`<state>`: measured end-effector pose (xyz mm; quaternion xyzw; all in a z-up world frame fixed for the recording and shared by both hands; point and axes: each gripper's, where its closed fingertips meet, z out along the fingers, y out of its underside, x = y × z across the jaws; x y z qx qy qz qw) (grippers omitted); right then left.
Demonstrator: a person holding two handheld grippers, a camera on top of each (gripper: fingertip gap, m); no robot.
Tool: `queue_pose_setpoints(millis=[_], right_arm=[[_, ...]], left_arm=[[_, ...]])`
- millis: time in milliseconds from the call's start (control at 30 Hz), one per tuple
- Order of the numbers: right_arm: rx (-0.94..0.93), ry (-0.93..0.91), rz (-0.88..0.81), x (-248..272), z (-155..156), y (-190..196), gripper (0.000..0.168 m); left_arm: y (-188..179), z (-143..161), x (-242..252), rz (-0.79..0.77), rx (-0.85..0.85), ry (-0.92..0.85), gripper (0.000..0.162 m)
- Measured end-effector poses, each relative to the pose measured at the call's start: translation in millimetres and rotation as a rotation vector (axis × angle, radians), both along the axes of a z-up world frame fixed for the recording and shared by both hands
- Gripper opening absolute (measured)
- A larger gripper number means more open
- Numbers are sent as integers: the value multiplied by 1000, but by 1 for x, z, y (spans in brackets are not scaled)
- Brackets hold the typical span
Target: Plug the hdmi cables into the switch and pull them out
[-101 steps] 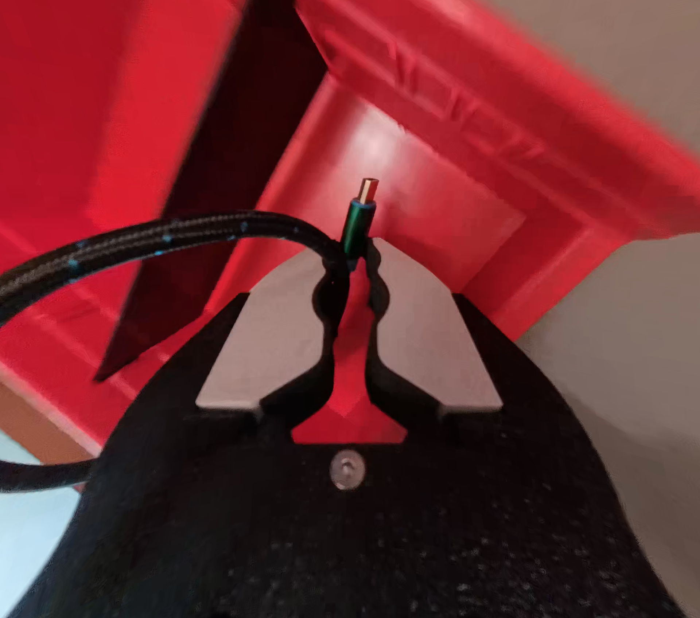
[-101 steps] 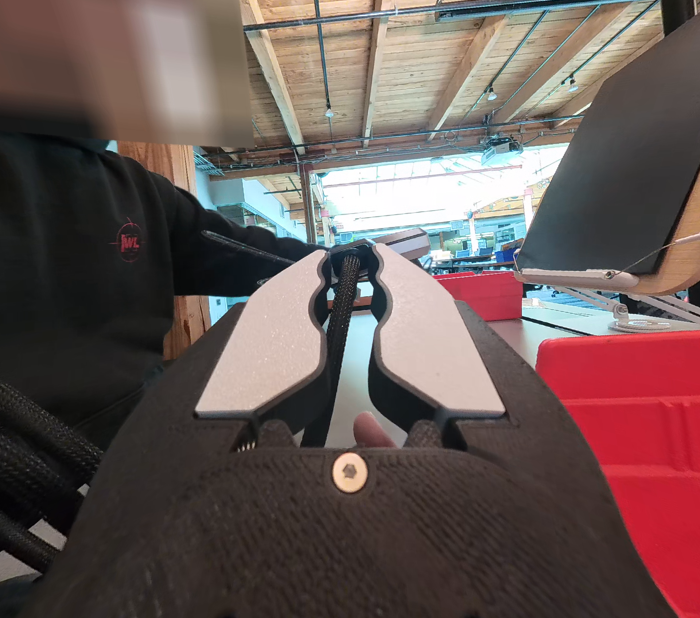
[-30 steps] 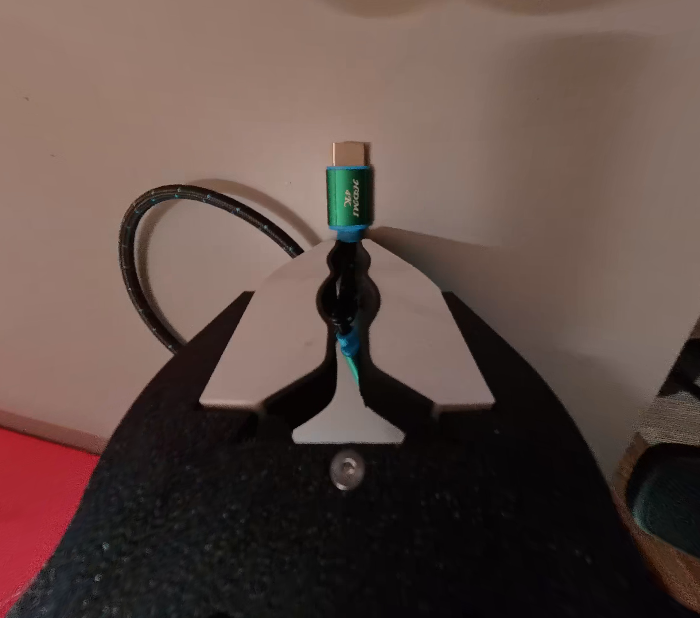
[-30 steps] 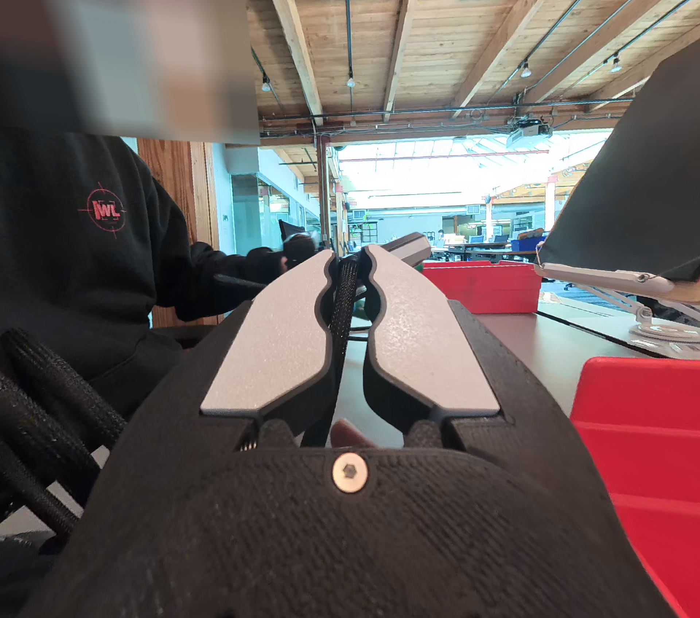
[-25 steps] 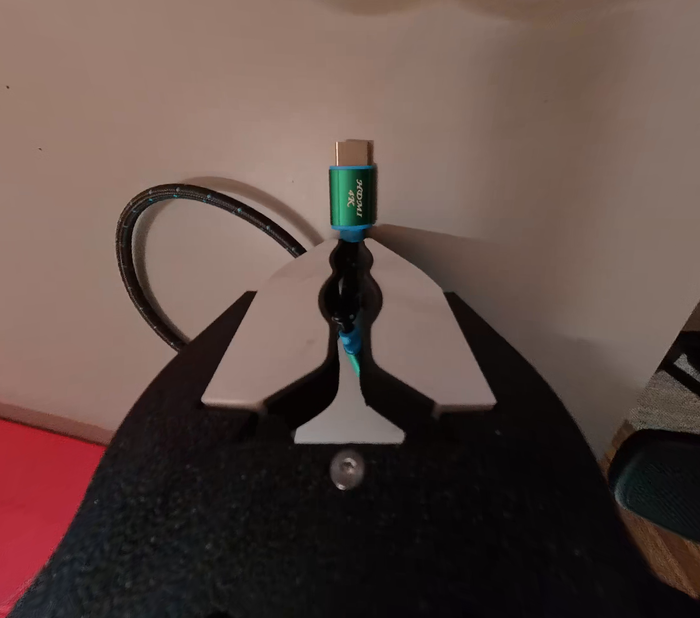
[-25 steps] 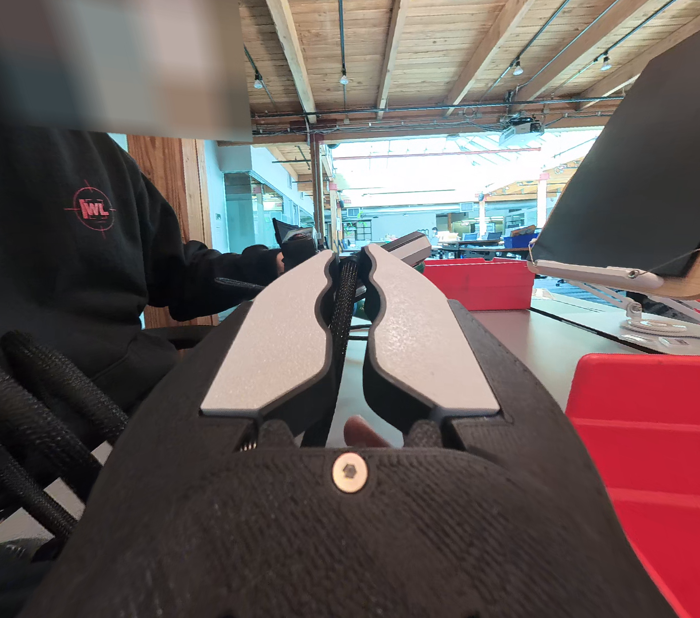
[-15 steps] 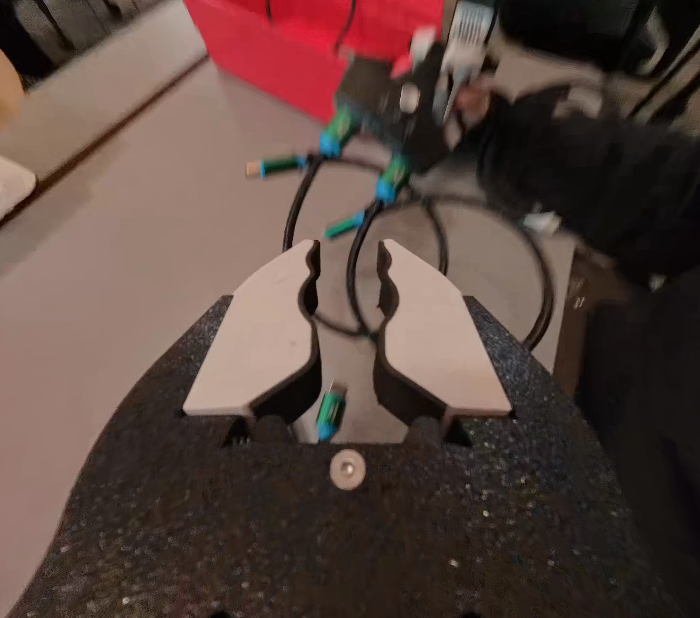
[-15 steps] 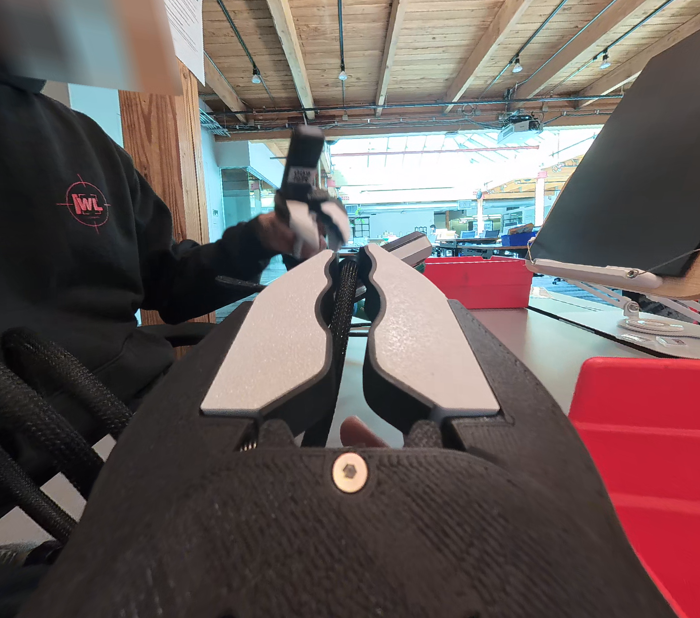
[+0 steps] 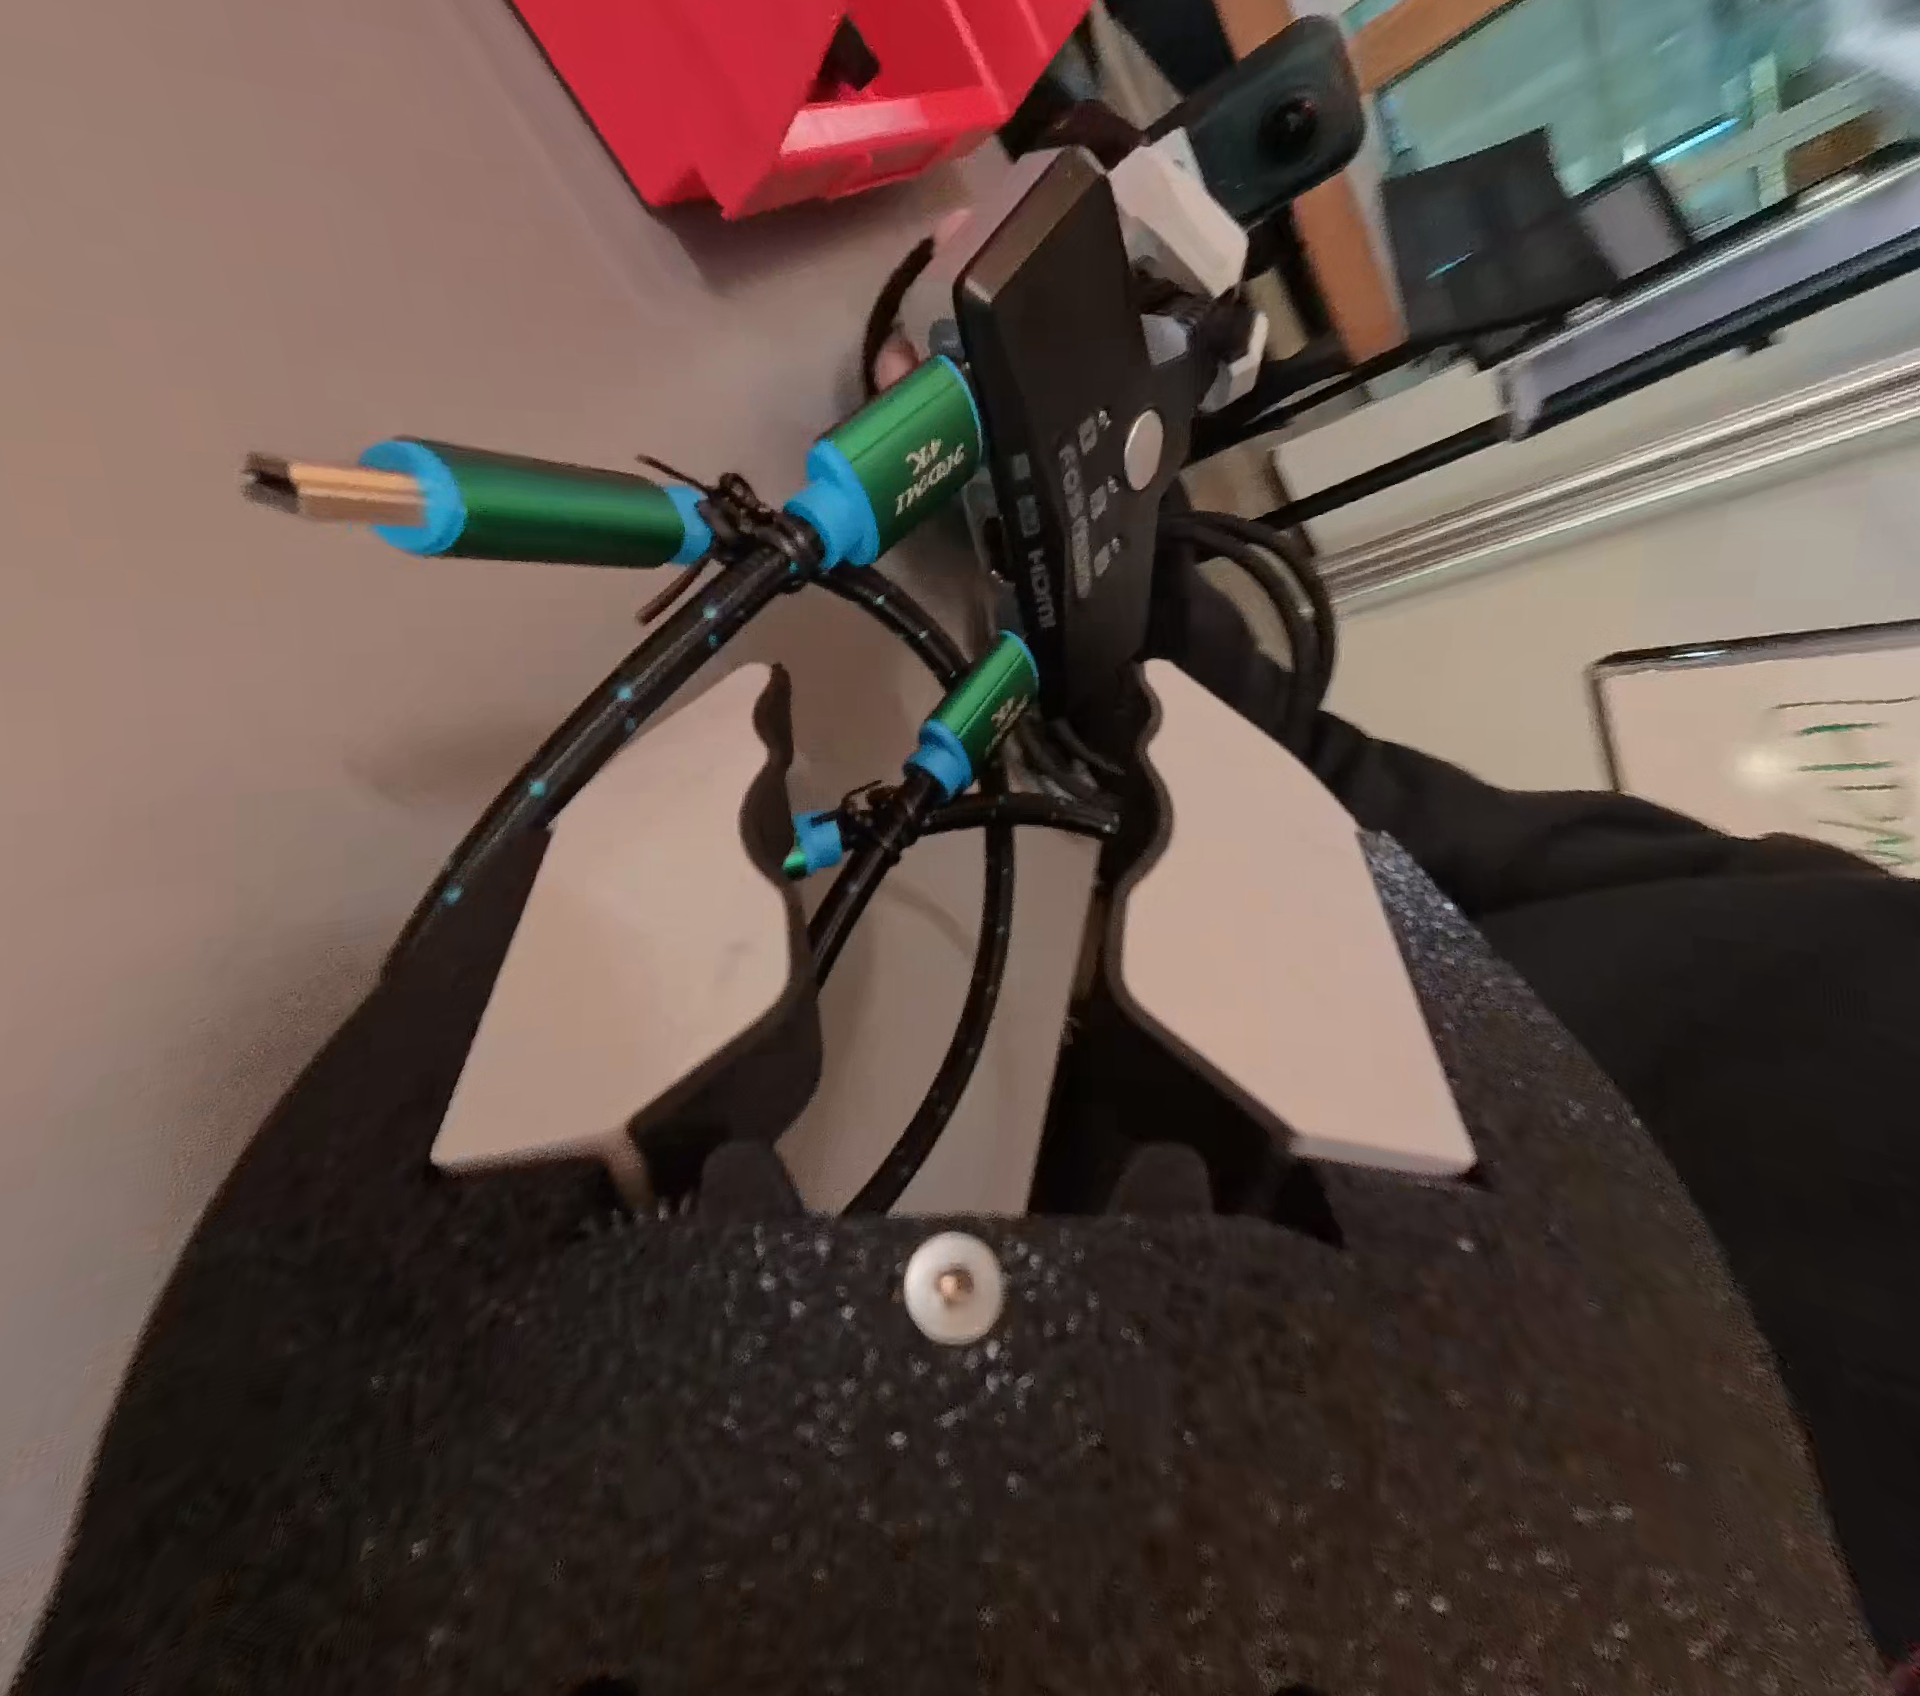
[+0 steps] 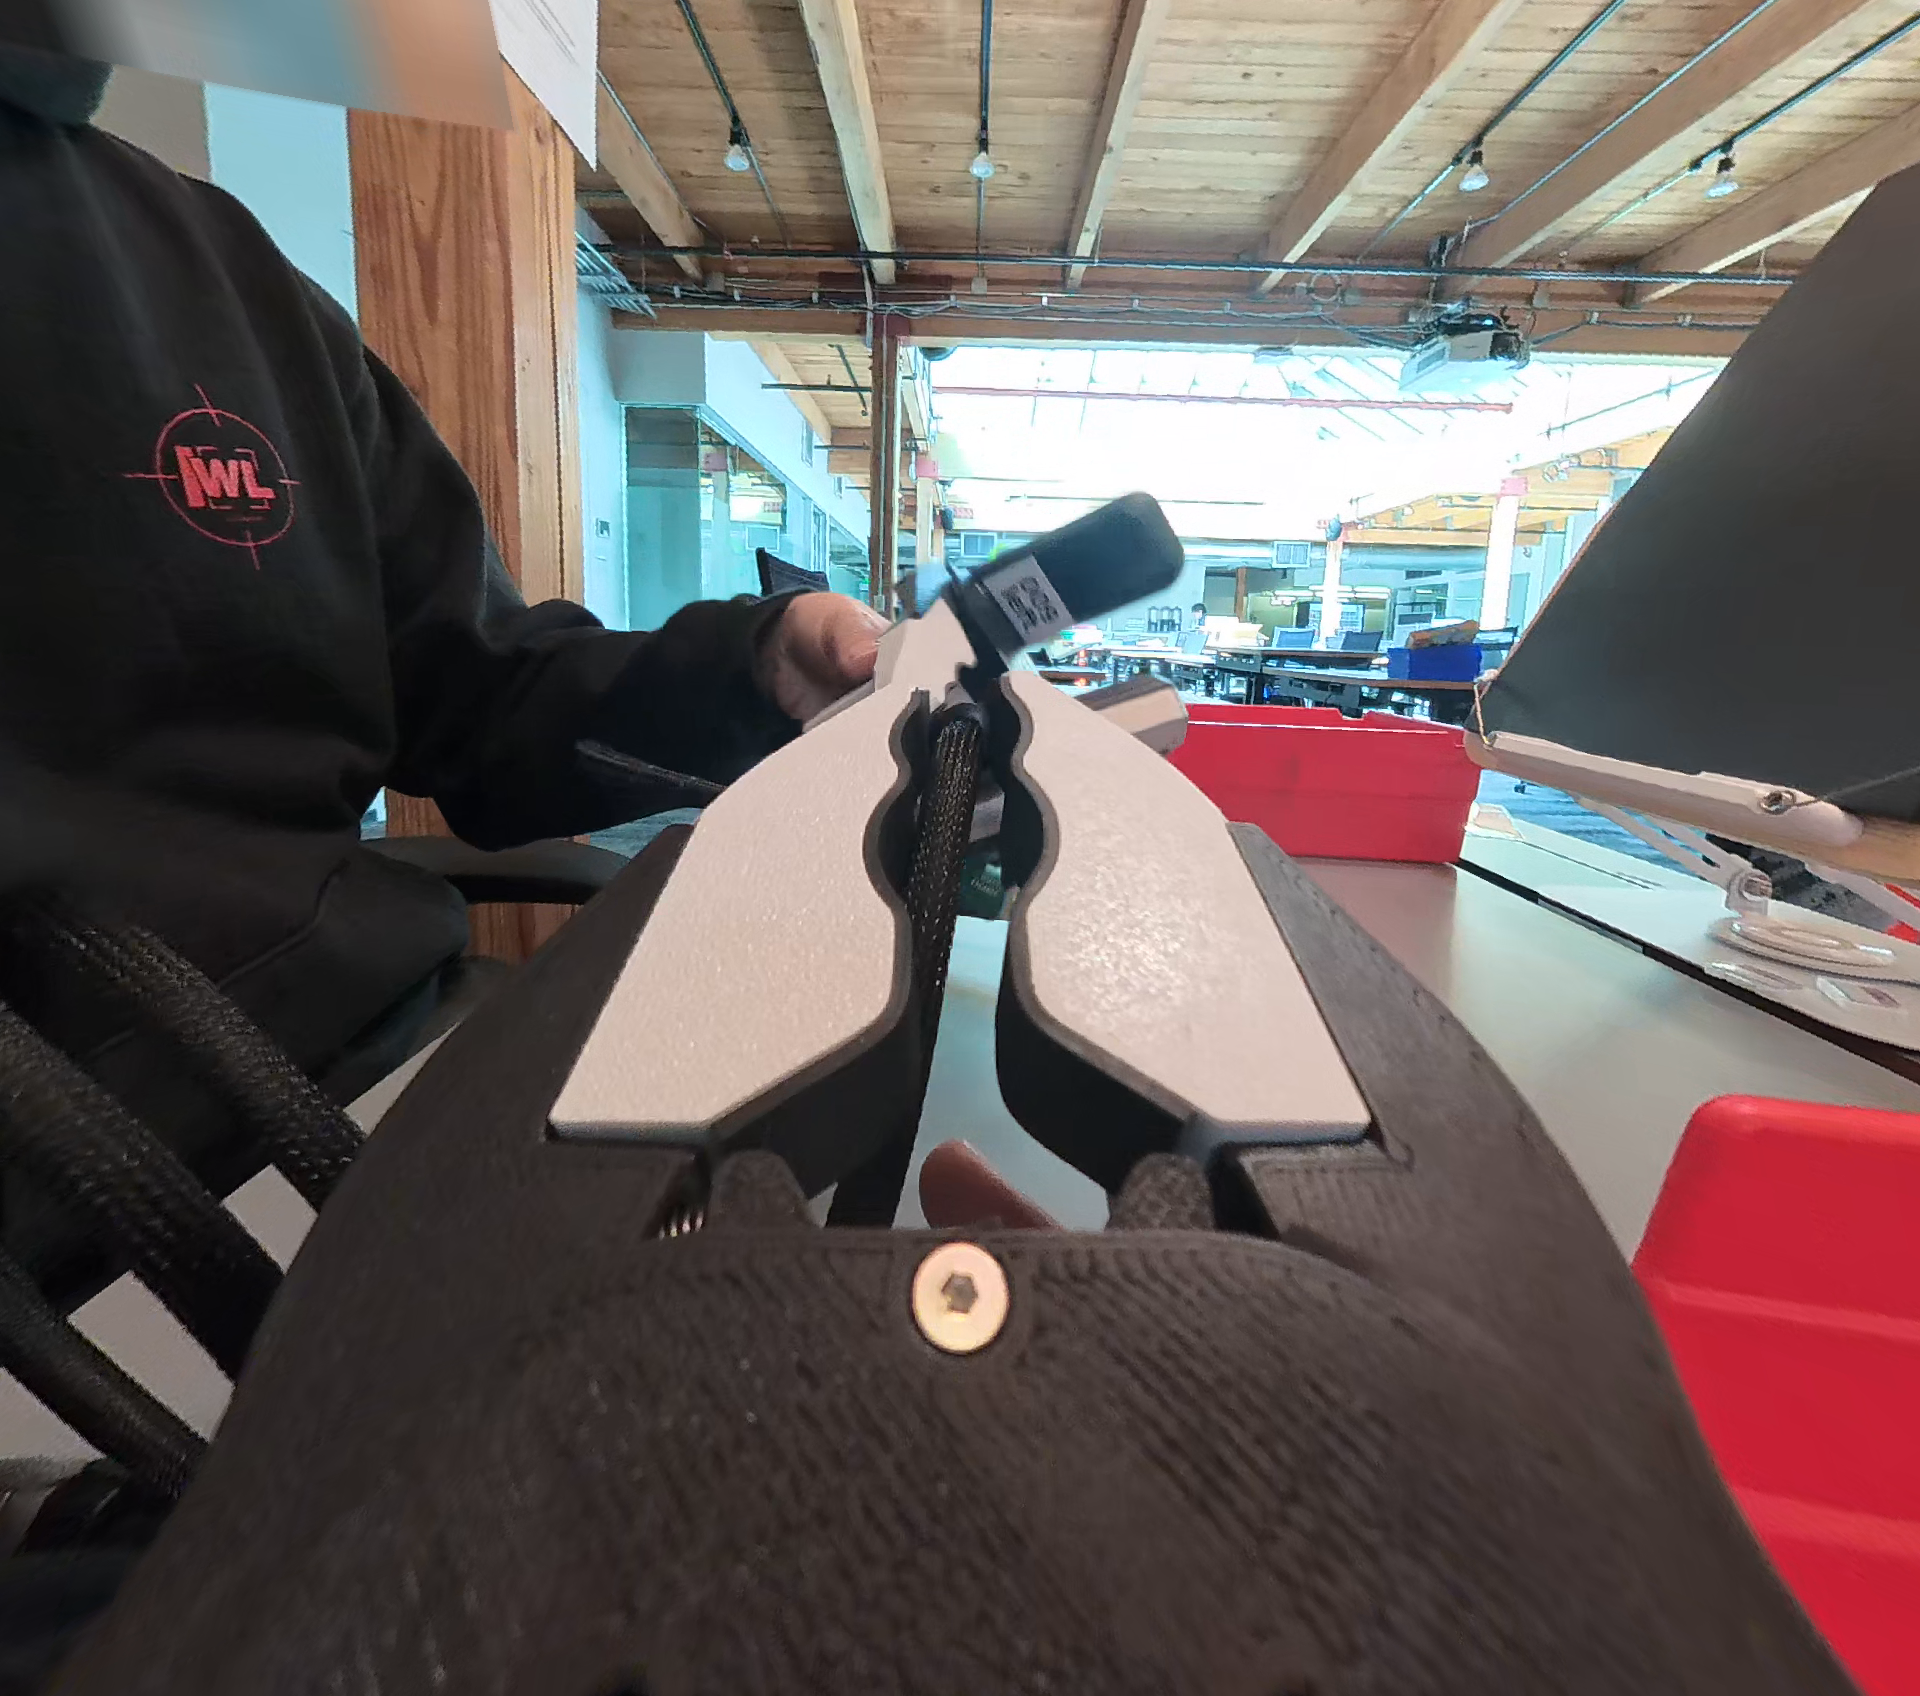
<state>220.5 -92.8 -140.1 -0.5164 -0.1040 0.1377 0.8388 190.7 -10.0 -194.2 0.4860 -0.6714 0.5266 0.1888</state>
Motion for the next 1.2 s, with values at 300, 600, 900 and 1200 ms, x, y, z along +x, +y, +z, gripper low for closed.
queue_pose_setpoints(millis=[300, 600, 900, 1200], right_arm=[[-32, -28, -26, -1, -4, 5, 11], [-1, -28, -45, 2, -1, 2, 9], [13, -34, -69, 5, 1, 0, 9], [-78, -118, -179, 9, -14, 12, 21]], left_arm=[[-13, -28, 0, 3, 19, 87, 74], [2, -15, 32, 292, -304, 177, 68], [2, -19, 24, 194, -279, 102, 9], [23, -14, 13, 183, -277, 202, 7]])
